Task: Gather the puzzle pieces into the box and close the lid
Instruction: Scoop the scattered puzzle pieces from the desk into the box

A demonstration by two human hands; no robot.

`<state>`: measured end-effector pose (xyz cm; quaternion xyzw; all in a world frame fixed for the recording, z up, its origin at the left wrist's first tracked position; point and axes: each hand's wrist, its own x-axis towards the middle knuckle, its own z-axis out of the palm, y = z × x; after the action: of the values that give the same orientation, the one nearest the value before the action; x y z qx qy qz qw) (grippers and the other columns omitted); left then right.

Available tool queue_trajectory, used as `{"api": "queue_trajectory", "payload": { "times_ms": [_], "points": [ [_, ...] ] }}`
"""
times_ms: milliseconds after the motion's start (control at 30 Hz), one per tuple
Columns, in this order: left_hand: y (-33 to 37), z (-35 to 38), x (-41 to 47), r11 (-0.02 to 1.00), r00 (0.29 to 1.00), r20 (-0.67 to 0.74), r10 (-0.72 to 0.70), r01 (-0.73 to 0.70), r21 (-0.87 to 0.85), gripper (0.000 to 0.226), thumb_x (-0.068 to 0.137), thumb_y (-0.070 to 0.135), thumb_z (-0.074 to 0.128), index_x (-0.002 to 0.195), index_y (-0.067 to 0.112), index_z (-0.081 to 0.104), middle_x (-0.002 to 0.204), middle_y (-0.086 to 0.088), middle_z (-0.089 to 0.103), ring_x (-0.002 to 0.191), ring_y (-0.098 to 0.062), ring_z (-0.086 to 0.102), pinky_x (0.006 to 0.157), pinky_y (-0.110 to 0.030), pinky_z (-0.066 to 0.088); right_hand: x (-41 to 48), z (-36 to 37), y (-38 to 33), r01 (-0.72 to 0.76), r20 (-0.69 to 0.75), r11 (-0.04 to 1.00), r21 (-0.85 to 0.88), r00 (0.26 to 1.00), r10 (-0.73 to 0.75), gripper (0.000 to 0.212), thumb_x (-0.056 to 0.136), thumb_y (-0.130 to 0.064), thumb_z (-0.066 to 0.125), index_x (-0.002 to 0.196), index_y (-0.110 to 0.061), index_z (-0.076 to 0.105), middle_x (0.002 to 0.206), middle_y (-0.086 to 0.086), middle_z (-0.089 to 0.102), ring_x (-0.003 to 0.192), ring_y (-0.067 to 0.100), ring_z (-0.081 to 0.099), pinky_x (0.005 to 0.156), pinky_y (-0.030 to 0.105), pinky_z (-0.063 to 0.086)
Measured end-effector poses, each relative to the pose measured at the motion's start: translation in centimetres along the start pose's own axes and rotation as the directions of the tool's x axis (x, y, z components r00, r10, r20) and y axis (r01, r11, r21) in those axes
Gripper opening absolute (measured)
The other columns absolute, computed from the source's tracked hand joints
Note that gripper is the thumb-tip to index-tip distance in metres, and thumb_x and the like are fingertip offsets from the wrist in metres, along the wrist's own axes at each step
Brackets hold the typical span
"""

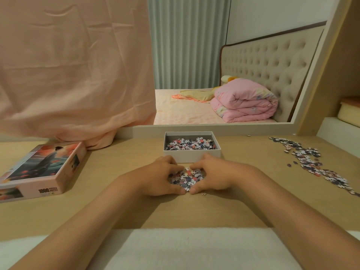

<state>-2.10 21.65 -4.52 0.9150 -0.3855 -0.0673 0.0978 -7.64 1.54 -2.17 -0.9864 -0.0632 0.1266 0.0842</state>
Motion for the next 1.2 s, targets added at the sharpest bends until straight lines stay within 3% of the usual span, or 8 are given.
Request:
{"api": "queue_trajectory", "payload": {
  "times_ms": [167,433,700,867,933,1000,1133,1200],
  "points": [
    [0.4,-0.1,0.0,0.998,0.999,-0.041,0.035,-0.037,-0.060,0.065,0.082,0.056,0.068,0.140,0.032,0.050,0.118,0.007,0.045,0.105,-0.009,0.047,0.090,-0.026,0.040,0.2,0.2,-0.6,0.068,-0.072,0.989,0.132,0.996,-0.059,0.058,0.080,-0.046,0.079,0.132,-0.029,0.062,0.124,-0.003,0.064,0.111,0.017,0.060,0.096,0.034,0.048],
    [0.5,0.1,0.2,0.987,0.978,-0.210,0.002,-0.036,-0.154,0.025,0.083,0.029,0.076,0.107,0.025,0.070,0.094,0.010,0.062,0.084,-0.005,0.062,0.074,-0.020,0.050,0.6,0.7,-0.9,0.082,-0.217,0.959,0.270,0.976,-0.023,0.023,0.080,-0.029,0.081,0.103,-0.026,0.077,0.081,-0.017,0.066,0.070,-0.001,0.055,0.057,0.009,0.037],
    [0.4,0.9,1.3,0.855,0.942,-0.274,-0.193,0.025,-0.518,0.016,0.078,0.020,0.082,0.090,0.017,0.072,0.080,0.005,0.073,0.069,-0.003,0.066,0.069,-0.020,0.054,1.3,1.0,-0.7,0.112,-0.321,0.868,0.483,0.946,0.056,0.007,0.083,-0.015,0.078,0.088,-0.018,0.080,0.070,-0.003,0.073,0.061,0.008,0.065,0.065,0.027,0.057],
    [1.2,-0.6,2.1,0.648,0.922,-0.279,-0.267,-0.042,-0.760,0.021,0.077,0.010,0.082,0.094,0.006,0.072,0.086,-0.011,0.075,0.076,-0.016,0.071,0.077,-0.030,0.059,1.4,0.1,-0.2,0.170,-0.322,0.575,0.800,0.931,0.173,0.010,0.083,-0.002,0.077,0.091,-0.008,0.077,0.070,0.006,0.072,0.055,0.013,0.064,0.054,0.023,0.054],
    [1.3,-1.9,2.9,0.614,0.905,-0.320,-0.281,-0.087,-0.785,0.019,0.078,0.010,0.081,0.095,0.006,0.072,0.087,-0.010,0.074,0.077,-0.015,0.070,0.075,-0.028,0.060,1.8,-1.4,0.2,0.207,-0.359,0.572,0.794,0.918,0.166,0.014,0.083,-0.005,0.078,0.097,-0.007,0.077,0.077,0.006,0.075,0.066,0.015,0.069,0.060,0.023,0.057],
    [1.2,-3.2,3.9,0.631,0.889,-0.367,-0.274,-0.122,-0.766,0.018,0.080,0.010,0.080,0.095,0.006,0.072,0.087,-0.008,0.075,0.078,-0.014,0.069,0.075,-0.026,0.060,2.6,-2.7,0.4,0.249,-0.421,0.593,0.766,0.891,0.170,0.016,0.083,-0.005,0.078,0.099,-0.005,0.077,0.085,0.008,0.076,0.075,0.016,0.071,0.066,0.026,0.059],
    [0.1,-4.1,6.2,0.748,0.848,-0.466,-0.253,-0.134,-0.650,0.019,0.081,0.020,0.080,0.095,0.013,0.072,0.086,-0.001,0.075,0.079,-0.012,0.070,0.075,-0.030,0.059,4.8,-4.1,0.7,0.261,-0.517,0.692,0.673,0.835,0.187,0.006,0.084,-0.010,0.077,0.089,-0.013,0.079,0.069,-0.003,0.072,0.057,0.007,0.064,0.056,0.021,0.050],
    [-0.8,-3.9,7.1,0.824,0.846,-0.490,-0.209,-0.118,-0.554,0.020,0.083,0.023,0.078,0.101,0.016,0.071,0.091,0.004,0.074,0.082,-0.009,0.069,0.079,-0.032,0.058,6.1,-4.0,1.0,0.238,-0.538,0.746,0.623,0.822,0.188,0.010,0.087,-0.012,0.074,0.094,-0.017,0.079,0.076,-0.003,0.074,0.062,0.009,0.064,0.062,0.026,0.049]
  ]
}}
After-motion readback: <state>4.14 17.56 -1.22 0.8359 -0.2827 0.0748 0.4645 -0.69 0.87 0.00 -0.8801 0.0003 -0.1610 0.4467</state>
